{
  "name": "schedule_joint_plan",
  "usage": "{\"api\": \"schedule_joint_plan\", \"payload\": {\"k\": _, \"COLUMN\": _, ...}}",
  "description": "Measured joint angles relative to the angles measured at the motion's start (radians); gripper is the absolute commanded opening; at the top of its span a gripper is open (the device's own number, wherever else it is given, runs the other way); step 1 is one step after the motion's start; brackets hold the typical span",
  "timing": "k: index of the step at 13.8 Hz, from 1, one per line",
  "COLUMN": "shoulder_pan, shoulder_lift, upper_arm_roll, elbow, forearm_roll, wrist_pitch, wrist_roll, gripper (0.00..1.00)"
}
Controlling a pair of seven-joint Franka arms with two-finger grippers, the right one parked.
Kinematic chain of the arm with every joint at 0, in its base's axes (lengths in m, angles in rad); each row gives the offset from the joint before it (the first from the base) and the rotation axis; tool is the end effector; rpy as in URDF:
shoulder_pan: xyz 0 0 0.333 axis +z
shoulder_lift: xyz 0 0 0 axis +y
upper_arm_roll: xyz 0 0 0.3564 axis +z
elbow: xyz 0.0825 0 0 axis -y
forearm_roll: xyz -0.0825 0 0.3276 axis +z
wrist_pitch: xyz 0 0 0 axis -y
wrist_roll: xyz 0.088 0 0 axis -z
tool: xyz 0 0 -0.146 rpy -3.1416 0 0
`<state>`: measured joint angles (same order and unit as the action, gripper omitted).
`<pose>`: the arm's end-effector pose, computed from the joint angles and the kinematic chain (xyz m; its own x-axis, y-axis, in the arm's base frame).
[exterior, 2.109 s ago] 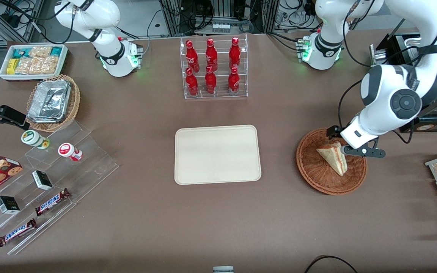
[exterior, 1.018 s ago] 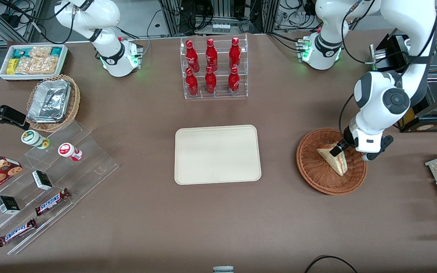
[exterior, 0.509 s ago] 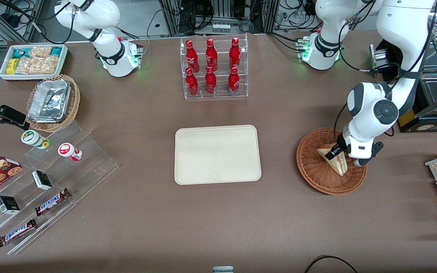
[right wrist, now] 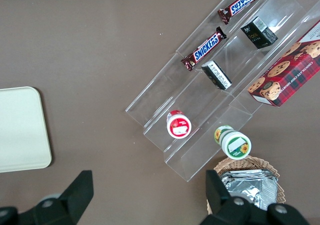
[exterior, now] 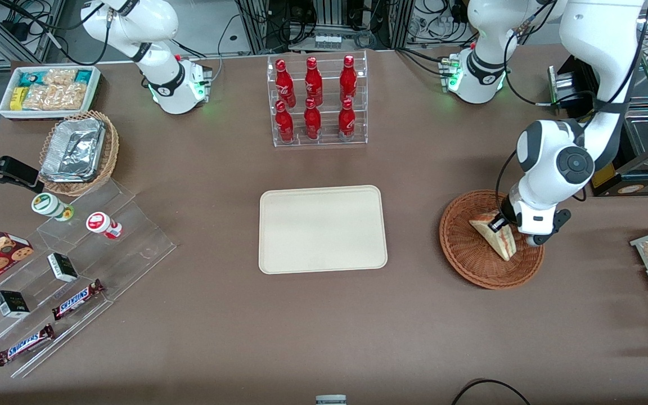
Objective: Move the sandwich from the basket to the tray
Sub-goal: 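Lift the sandwich and carry it with the left gripper over the tray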
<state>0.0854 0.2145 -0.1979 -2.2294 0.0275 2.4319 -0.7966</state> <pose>0.5135 -0.0554 0.3207 0.7853 0.6187 -0.0223 0.6190 -0.7853 0.0117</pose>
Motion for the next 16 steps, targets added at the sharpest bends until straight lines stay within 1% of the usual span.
{"api": "schedule_joint_plan", "payload": {"k": 3, "shoulder_pan": -0.030, "shoulder_lift": -0.023, "upper_arm_roll": -0.034, "elbow": 0.121, "forearm_roll": 0.000, "wrist_pitch": -0.179, "wrist_roll": 0.002, "gripper": 0.00}}
{"api": "schedule_joint_plan", "payload": {"k": 6, "shoulder_pan": -0.143, "shoulder_lift": -0.008, "upper_arm_roll": -0.044, "elbow": 0.242, "forearm_roll": 0.000, "wrist_pitch": -0.300, "wrist_roll": 0.000, "gripper": 0.00}}
{"api": "schedule_joint_plan", "payload": {"k": 8, "shoulder_pan": -0.220, "shoulder_lift": 0.026, "upper_arm_roll": -0.046, "elbow": 0.290, "forearm_roll": 0.000, "wrist_pitch": -0.316, "wrist_roll": 0.000, "gripper": 0.00}}
{"api": "schedule_joint_plan", "payload": {"k": 10, "shoulder_pan": -0.300, "shoulder_lift": 0.085, "upper_arm_roll": -0.048, "elbow": 0.342, "forearm_roll": 0.000, "wrist_pitch": -0.315, "wrist_roll": 0.000, "gripper": 0.00}}
{"api": "schedule_joint_plan", "payload": {"k": 13, "shoulder_pan": -0.422, "shoulder_lift": 0.205, "upper_arm_roll": -0.048, "elbow": 0.466, "forearm_roll": 0.004, "wrist_pitch": -0.315, "wrist_roll": -0.017, "gripper": 0.00}}
{"api": "schedule_joint_plan", "payload": {"k": 16, "shoulder_pan": -0.536, "shoulder_lift": 0.330, "upper_arm_roll": -0.048, "elbow": 0.603, "forearm_roll": 0.043, "wrist_pitch": -0.316, "wrist_roll": -0.082, "gripper": 0.00}}
